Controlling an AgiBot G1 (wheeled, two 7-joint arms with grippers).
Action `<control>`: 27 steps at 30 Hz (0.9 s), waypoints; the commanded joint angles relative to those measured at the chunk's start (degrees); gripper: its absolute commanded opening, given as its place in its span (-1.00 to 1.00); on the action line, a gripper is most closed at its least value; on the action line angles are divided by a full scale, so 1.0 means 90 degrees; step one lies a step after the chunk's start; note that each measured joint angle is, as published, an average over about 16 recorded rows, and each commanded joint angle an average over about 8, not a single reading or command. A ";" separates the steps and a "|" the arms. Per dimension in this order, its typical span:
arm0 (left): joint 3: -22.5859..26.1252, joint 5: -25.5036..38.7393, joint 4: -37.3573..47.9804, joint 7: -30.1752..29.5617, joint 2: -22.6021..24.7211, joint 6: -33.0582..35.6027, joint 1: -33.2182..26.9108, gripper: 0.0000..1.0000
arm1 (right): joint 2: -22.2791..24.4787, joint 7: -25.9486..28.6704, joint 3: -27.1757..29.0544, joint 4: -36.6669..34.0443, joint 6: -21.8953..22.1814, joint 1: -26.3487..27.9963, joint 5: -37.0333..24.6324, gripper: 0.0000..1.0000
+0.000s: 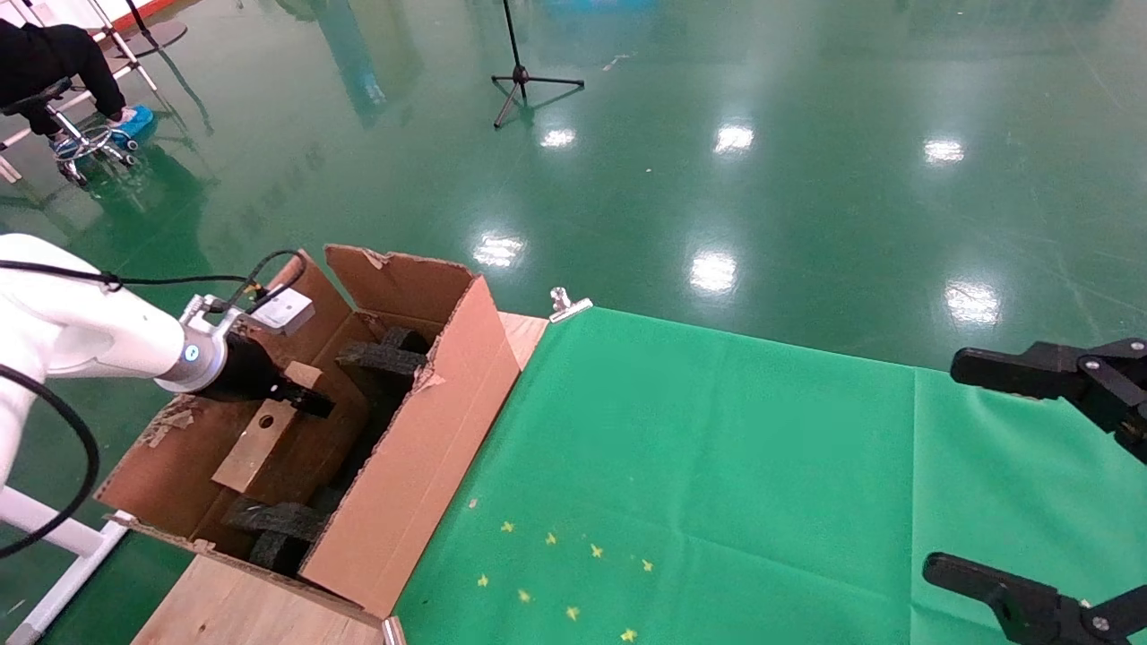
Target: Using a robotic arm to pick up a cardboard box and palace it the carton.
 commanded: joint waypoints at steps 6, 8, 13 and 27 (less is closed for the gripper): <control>0.0025 0.0029 0.0011 -0.0056 -0.0032 -0.0080 -0.0095 1.00 | 0.0000 0.0000 0.0000 0.0000 0.0000 0.0000 0.0000 1.00; 0.0032 0.0036 0.0012 -0.0089 -0.0060 -0.0098 -0.0180 1.00 | 0.0000 0.0000 0.0000 0.0000 0.0000 0.0000 0.0000 1.00; -0.0064 -0.0103 -0.0077 -0.0028 -0.0239 0.0063 -0.0483 1.00 | 0.0000 -0.0001 -0.0001 -0.0001 0.0000 0.0001 0.0000 1.00; -0.0758 -0.1155 -0.1105 0.0479 -0.1159 0.1929 -0.1373 1.00 | 0.0001 -0.0001 -0.0001 -0.0001 0.0001 0.0001 0.0001 1.00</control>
